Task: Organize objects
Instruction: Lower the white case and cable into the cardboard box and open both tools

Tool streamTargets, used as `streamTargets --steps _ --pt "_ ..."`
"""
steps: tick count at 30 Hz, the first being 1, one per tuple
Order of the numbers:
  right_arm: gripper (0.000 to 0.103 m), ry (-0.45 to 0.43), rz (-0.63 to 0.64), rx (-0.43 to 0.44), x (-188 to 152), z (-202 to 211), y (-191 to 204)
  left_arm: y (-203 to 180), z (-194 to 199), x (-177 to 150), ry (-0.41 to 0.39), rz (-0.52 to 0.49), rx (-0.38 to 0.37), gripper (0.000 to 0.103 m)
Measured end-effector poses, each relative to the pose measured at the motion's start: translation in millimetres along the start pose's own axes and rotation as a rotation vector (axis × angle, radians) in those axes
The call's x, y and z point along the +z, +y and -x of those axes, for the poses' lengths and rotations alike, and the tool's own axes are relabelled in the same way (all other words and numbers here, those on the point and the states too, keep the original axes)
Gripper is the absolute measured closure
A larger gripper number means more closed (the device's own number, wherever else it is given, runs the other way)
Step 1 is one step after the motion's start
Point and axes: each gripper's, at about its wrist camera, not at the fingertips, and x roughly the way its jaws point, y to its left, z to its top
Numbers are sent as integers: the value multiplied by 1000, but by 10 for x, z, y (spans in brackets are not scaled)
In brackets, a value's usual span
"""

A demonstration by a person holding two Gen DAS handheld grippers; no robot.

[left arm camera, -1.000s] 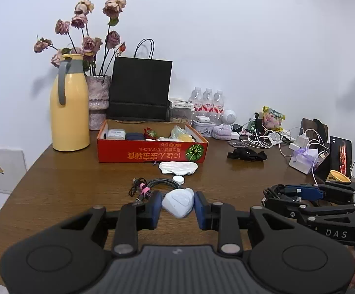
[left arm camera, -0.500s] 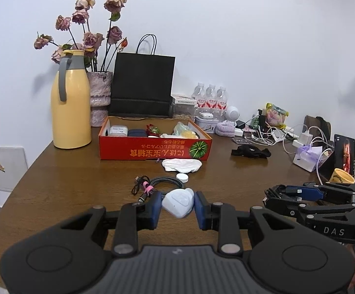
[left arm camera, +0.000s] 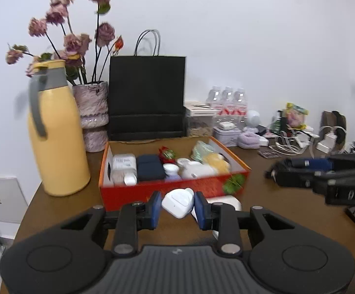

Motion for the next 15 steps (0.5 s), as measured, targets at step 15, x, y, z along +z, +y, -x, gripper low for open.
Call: streamTargets --steps 15 --pt "52 226 -216 5 545 -2379 -612 575 -2011 506 262 131 -35 64"
